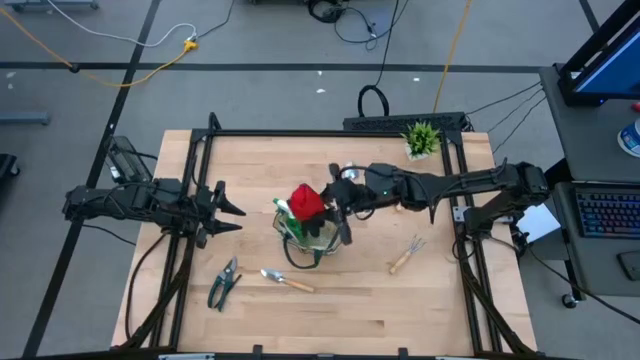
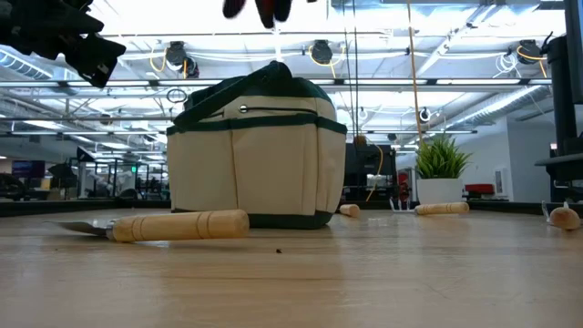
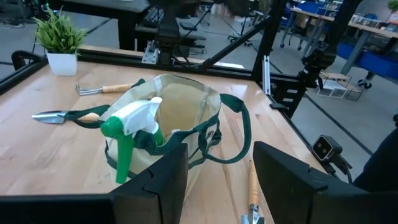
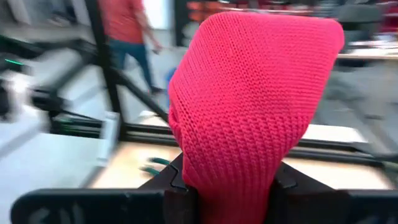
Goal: Pick & Place Garden tools in Gardening bag
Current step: Put the red gloves into the gardening bag
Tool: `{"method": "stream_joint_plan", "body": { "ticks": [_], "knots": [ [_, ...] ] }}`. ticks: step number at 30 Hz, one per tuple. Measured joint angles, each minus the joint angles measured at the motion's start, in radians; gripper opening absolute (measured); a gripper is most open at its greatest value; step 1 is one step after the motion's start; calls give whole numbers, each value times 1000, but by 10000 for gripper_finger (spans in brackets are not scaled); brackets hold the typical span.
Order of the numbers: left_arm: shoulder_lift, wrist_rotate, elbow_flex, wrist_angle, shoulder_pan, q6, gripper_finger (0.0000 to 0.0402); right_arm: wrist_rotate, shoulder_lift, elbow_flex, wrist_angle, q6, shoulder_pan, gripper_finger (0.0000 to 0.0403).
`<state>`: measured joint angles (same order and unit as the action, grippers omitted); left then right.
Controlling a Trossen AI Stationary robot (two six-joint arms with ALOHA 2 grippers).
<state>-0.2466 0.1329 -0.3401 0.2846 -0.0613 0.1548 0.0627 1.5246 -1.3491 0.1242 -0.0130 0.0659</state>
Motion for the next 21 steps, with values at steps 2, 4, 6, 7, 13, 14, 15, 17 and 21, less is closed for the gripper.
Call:
{"method": "stream_joint_plan", "body": {
  "ticks": [2,4,6,7,13,14,15,17,21],
  "knots": [
    [0,0,0,0,0,0,186,-98,0,0,-31,-48,18,84],
    [0,0,0,0,0,0,186,-173,-1,0,-85,-111,36,84],
    [0,0,0,0,0,0,186,-233,-1,0,-139,-181,58,84],
    [0,0,0,0,0,0,186,-255,-1,0,-160,-226,69,84],
    [-1,-2,0,-2,0,1,186,-405,10,1,-182,-567,126,84],
    [-2,-2,0,-4,0,1,186,-424,10,1,-182,-630,133,84],
    [-2,-2,0,-4,0,1,186,-440,9,1,-183,-689,138,84],
    [-2,-3,0,-9,0,3,186,-469,9,1,-192,-784,147,84],
    [-2,-3,0,-28,0,4,186,-487,10,1,-222,-920,152,84]
  ]
}}
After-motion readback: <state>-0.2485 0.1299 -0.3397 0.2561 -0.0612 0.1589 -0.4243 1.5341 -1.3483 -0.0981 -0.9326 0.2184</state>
